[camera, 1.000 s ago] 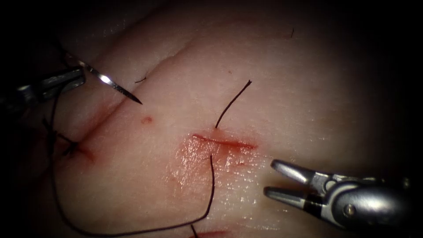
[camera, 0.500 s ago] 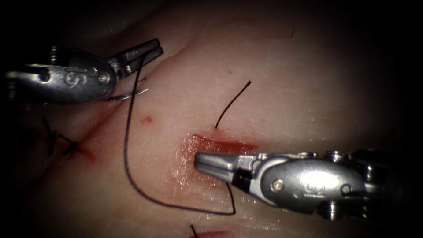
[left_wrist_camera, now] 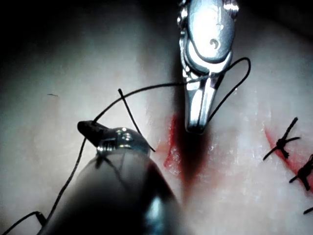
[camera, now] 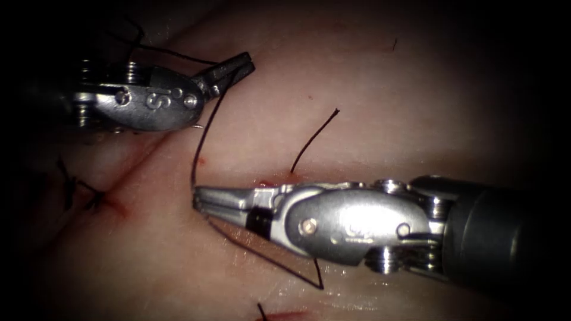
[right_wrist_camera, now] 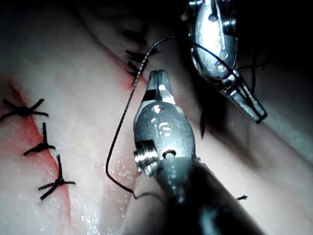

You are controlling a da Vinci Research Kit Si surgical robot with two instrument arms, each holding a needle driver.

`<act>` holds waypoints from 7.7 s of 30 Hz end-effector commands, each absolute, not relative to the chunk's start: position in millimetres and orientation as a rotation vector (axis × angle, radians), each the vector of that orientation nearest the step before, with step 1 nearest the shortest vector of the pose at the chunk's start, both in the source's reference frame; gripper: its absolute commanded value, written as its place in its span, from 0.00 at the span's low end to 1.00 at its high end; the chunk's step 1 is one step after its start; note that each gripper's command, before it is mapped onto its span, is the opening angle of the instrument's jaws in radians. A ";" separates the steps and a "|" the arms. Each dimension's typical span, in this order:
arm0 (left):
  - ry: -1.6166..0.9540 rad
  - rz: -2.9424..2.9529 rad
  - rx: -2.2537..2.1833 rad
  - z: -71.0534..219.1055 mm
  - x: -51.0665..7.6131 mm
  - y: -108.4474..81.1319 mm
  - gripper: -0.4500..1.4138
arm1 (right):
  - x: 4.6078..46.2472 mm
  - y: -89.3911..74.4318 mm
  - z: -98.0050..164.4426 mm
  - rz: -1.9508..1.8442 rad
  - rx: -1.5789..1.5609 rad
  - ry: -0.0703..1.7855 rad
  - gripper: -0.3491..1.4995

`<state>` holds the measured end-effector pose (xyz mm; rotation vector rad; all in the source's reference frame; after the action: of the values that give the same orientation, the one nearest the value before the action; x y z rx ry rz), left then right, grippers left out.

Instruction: Wound Closure

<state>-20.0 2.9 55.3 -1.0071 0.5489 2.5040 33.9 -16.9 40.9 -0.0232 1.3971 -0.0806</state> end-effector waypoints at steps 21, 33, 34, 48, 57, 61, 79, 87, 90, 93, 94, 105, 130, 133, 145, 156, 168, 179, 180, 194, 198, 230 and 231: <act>0.535 2.573 -0.963 61.6 -20.1 1.1 0.00 | 36.3 -12.1 39.6 0.073 -0.025 1.797 0.00; 0.532 2.612 -0.878 62.5 -20.0 -4.2 0.00 | 32.5 -8.3 38.5 0.224 -0.242 1.797 0.00; 0.529 2.615 -0.868 62.3 -20.0 -4.7 0.00 | 32.3 -8.2 38.6 0.224 -0.257 1.782 0.00; 0.514 2.644 -0.801 56.5 -19.7 -7.8 0.00 | 30.8 -8.6 45.1 0.287 -0.205 1.468 0.76; 0.571 2.641 -0.811 53.4 -19.2 -8.0 0.00 | 30.8 -12.0 50.5 0.232 -0.093 1.277 0.63; 0.582 2.644 -0.805 52.5 -19.1 -8.2 0.00 | 30.6 -12.2 50.9 0.221 -0.088 1.265 0.63; 0.670 2.674 -0.785 50.2 -19.1 -1.2 0.00 | 31.9 -15.2 52.2 0.095 0.116 1.282 0.54; 0.636 2.731 -0.830 53.4 -20.9 0.2 0.00 | 33.0 -16.1 52.8 0.034 0.222 1.369 0.44; 0.606 2.768 -0.838 54.8 -21.2 0.5 0.00 | 33.1 -16.2 53.0 0.016 0.259 1.406 0.30; 0.578 2.792 -0.850 56.3 -21.4 0.7 0.00 | 33.0 -16.1 53.0 0.033 0.288 1.467 0.26; 0.570 2.801 -0.853 56.9 -21.3 0.7 0.00 | 32.9 -16.0 53.0 0.044 0.300 1.489 0.26; 0.507 2.895 -0.856 62.3 -20.9 -0.9 0.00 | 32.7 -15.9 51.6 0.130 0.388 1.733 0.16; 0.447 2.823 -0.871 60.0 -22.0 -8.8 0.00 | 28.8 -13.0 51.5 0.434 0.119 1.707 0.44; 0.441 2.817 -0.870 58.9 -22.3 -9.8 0.00 | 28.7 -12.9 51.6 0.448 0.095 1.690 0.44; 0.448 2.739 -0.845 56.7 -24.4 -8.8 0.00 | 28.9 -15.0 52.5 0.481 0.035 1.624 0.53; 0.466 2.727 -0.826 58.7 -25.9 -7.8 0.00 | 26.2 -16.4 53.3 0.700 0.051 1.502 0.38; 0.471 2.745 -0.798 60.1 -26.4 -9.8 0.00 | 24.9 -16.4 53.8 0.910 0.090 1.451 0.25; 0.465 2.740 -0.791 59.9 -27.2 -9.0 0.00 | 23.8 -15.6 55.2 0.998 0.098 1.425 0.50; 0.463 2.740 -0.791 60.0 -27.3 -8.8 0.00 | 23.8 -15.4 55.3 1.005 0.101 1.423 0.51; 0.459 2.742 -0.797 60.2 -26.9 -8.3 0.00 | 24.8 -14.0 57.2 1.106 0.119 1.399 0.57; 0.462 2.743 -0.798 60.5 -26.8 -8.4 0.00 | 25.2 -14.1 57.8 1.114 0.129 1.386 0.54; 0.446 2.731 -0.691 60.7 -20.6 -3.5 0.00 | 26.6 -19.9 58.2 1.133 0.047 1.367 0.00; 0.444 2.733 -0.677 60.9 -19.9 -2.3 0.00 | 26.6 -20.3 58.4 1.134 0.060 1.353 0.00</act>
<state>-18.7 -1.1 60.6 -0.6657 0.4359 2.7342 25.9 -20.5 58.1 0.0798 1.3446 1.1456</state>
